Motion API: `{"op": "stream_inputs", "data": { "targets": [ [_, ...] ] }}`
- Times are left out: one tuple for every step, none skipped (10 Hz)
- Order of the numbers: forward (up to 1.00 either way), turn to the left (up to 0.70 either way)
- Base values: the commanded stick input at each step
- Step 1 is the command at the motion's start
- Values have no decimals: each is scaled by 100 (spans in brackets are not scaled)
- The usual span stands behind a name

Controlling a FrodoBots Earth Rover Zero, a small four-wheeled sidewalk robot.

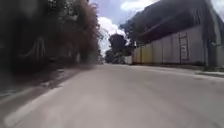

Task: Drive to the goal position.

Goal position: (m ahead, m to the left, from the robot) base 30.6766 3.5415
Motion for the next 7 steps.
{"op": "stream_inputs", "data": {
  "targets": [
    [100,0],
    [100,0],
    [100,0],
    [100,0],
    [100,0],
    [100,0],
    [100,0]
  ]
}}
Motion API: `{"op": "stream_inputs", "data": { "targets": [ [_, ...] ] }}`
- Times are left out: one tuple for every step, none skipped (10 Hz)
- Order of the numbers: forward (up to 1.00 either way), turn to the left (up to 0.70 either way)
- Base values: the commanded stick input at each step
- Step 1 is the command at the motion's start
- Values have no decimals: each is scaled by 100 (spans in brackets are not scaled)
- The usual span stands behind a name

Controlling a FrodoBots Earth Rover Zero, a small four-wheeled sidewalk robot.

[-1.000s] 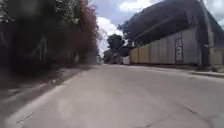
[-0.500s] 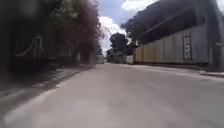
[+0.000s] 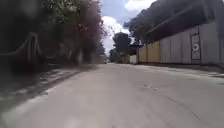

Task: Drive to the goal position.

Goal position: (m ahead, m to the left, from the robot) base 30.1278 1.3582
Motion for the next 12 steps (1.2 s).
{"op": "stream_inputs", "data": {
  "targets": [
    [100,0],
    [100,0],
    [100,0],
    [100,-2],
    [100,-2],
    [100,-2],
    [100,-4],
    [100,-4],
    [100,-4],
    [100,-4],
    [100,-4],
    [100,-4]
  ]
}}
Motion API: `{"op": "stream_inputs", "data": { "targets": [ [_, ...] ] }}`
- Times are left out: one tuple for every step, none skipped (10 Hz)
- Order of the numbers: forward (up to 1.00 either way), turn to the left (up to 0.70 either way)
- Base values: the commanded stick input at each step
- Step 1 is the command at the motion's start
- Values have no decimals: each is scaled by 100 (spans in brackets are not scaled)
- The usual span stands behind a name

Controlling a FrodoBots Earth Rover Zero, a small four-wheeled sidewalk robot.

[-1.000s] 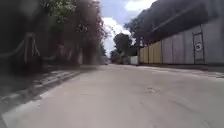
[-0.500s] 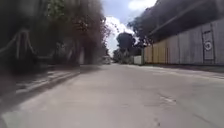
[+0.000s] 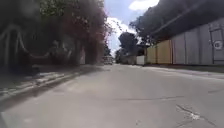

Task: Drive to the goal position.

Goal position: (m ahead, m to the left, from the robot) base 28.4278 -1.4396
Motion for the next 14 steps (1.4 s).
{"op": "stream_inputs", "data": {
  "targets": [
    [100,-4],
    [100,-4],
    [100,-4],
    [100,-4],
    [100,-4],
    [100,-4],
    [100,-4],
    [100,-13],
    [100,-28],
    [100,-40],
    [100,-34],
    [100,-21],
    [100,-8],
    [100,-3]
  ]
}}
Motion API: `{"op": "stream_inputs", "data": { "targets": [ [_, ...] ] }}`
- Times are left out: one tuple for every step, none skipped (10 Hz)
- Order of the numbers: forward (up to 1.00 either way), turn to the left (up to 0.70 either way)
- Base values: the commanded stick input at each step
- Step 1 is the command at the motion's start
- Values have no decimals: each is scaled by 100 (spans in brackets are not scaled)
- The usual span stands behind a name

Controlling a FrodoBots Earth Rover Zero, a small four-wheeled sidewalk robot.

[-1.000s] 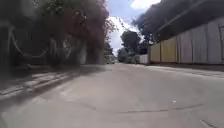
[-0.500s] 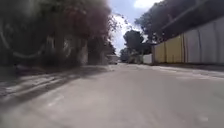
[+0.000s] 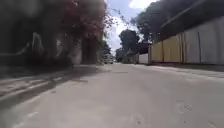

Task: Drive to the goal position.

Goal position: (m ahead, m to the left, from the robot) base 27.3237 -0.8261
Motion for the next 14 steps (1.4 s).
{"op": "stream_inputs", "data": {
  "targets": [
    [100,-3],
    [100,-4],
    [100,-4],
    [100,-4],
    [100,-4],
    [100,-4],
    [100,-4],
    [100,-4],
    [100,-4],
    [100,-4],
    [100,-4],
    [100,-4],
    [100,-4],
    [100,-4]
  ]
}}
